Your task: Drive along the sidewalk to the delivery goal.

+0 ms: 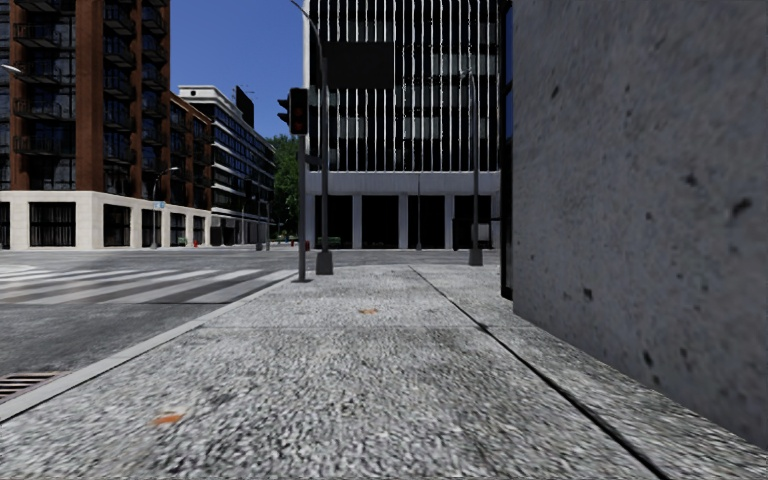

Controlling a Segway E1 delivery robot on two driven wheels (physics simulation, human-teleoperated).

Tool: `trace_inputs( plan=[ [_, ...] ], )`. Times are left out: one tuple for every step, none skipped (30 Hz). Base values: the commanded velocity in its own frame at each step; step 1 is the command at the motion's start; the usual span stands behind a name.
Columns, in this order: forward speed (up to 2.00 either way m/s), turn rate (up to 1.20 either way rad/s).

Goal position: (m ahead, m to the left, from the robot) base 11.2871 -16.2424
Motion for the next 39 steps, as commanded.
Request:
trace_inputs(
  plan=[
    [2.0,0.0],
    [2.0,0.0],
    [2.0,0.0],
    [2.0,0.0],
    [2.0,0.0],
    [2.0,0.0],
    [2.0,0.0],
    [2.0,0.0],
    [2.0,0.0],
    [2.0,0.0],
    [2.0,0.0],
    [2.0,0.0],
    [2.0,0.0],
    [2.0,0.0],
    [2.0,0.0],
    [2.0,0.0],
    [2.0,0.0],
    [2.0,0.0],
    [2.0,0.0],
    [2.0,0.0],
    [2.0,0.0],
    [2.0,0.0],
    [2.0,0.0],
    [2.0,0.0],
    [2.0,0.0],
    [2.0,0.0],
    [2.0,0.0],
    [2.0,0.0],
    [2.0,0.0],
    [2.0,0.0],
    [2.0,0.0],
    [2.0,0.0],
    [2.0,0.0],
    [2.0,0.0],
    [2.0,0.0],
    [2.0,0.0],
    [2.0,0.0],
    [2.0,0.0],
    [2.0,0.0]
  ],
)
